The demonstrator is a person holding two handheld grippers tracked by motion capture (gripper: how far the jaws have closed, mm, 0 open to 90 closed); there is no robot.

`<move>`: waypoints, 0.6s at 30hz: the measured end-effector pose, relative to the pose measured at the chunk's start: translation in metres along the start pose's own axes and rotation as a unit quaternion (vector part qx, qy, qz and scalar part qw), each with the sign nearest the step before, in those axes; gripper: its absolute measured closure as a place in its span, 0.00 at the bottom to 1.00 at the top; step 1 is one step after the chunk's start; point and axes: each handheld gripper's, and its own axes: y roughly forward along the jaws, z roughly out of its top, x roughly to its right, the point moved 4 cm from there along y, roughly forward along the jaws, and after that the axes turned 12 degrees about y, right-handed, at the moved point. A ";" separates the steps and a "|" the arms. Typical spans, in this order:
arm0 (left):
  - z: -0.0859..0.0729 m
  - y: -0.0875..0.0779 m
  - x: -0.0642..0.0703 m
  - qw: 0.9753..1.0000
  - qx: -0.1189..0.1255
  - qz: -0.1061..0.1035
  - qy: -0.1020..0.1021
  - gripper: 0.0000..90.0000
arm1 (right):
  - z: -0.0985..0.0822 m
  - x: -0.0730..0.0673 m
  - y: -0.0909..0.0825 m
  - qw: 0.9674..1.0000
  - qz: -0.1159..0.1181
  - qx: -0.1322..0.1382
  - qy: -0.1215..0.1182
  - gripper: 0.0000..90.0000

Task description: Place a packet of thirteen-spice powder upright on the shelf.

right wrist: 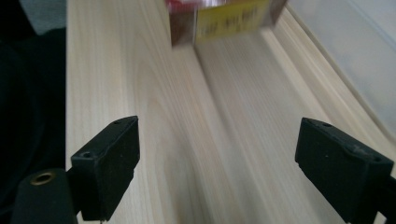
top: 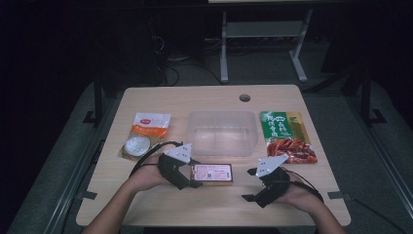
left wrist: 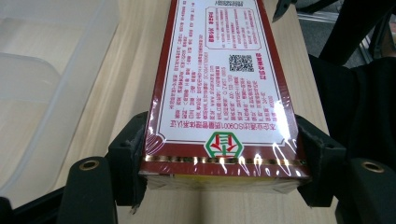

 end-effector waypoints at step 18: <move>0.017 -0.019 -0.030 0.999 -0.019 0.023 -0.017 0.35 | -0.035 0.003 -0.011 0.993 -0.084 0.019 0.076 0.15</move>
